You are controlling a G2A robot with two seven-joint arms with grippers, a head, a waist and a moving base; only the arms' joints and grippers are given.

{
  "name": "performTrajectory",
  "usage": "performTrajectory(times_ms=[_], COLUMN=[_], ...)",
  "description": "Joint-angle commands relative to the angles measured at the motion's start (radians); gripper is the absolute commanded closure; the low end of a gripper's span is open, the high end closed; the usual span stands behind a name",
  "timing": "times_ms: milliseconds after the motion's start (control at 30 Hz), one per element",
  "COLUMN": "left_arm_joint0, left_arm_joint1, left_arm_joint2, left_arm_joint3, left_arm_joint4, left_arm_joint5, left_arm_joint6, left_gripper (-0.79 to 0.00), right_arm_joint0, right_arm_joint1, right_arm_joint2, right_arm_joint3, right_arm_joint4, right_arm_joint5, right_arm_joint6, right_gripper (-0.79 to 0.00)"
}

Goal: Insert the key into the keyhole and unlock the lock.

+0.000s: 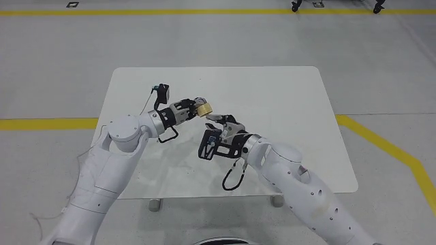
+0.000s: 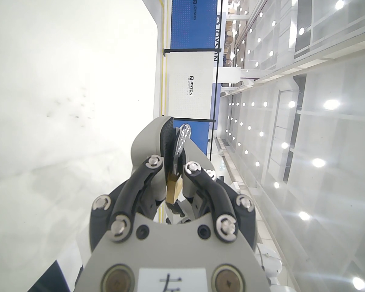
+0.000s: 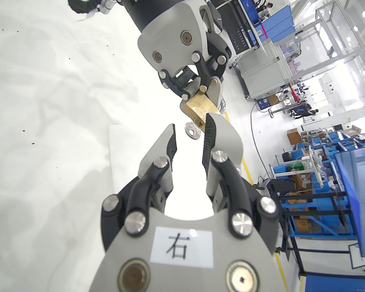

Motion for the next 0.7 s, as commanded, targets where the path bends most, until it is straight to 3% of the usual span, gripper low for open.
performTrajectory(times_ms=[0, 233, 300, 367, 667], left_arm_joint0=[-0.001, 0.002, 0.004, 0.005, 0.012], left_arm_joint1=[0.0, 0.0, 0.0, 0.0, 0.001], left_arm_joint2=[0.0, 0.0, 0.0, -0.001, -0.007], left_arm_joint3=[0.0, -0.008, -0.008, -0.008, -0.006], left_arm_joint4=[0.0, 0.006, 0.003, 0.003, -0.002], left_arm_joint5=[0.002, 0.0, 0.0, -0.001, -0.016], left_arm_joint6=[0.0, -0.001, -0.001, -0.002, -0.007], left_gripper=[0.0, 0.0, 0.0, 0.0, 0.0], right_arm_joint0=[-0.006, -0.003, 0.002, 0.006, 0.016], right_arm_joint1=[0.001, -0.002, -0.005, -0.007, -0.018], right_arm_joint2=[0.0, -0.01, -0.014, -0.019, -0.027], right_arm_joint3=[-0.003, 0.008, 0.012, 0.016, 0.031], right_arm_joint4=[-0.013, -0.032, -0.032, -0.032, 0.009], right_arm_joint5=[0.002, 0.014, 0.021, 0.031, 0.058], right_arm_joint6=[-0.003, 0.012, 0.022, 0.03, 0.048], right_gripper=[-0.215, -0.169, -0.114, -0.003, 0.0])
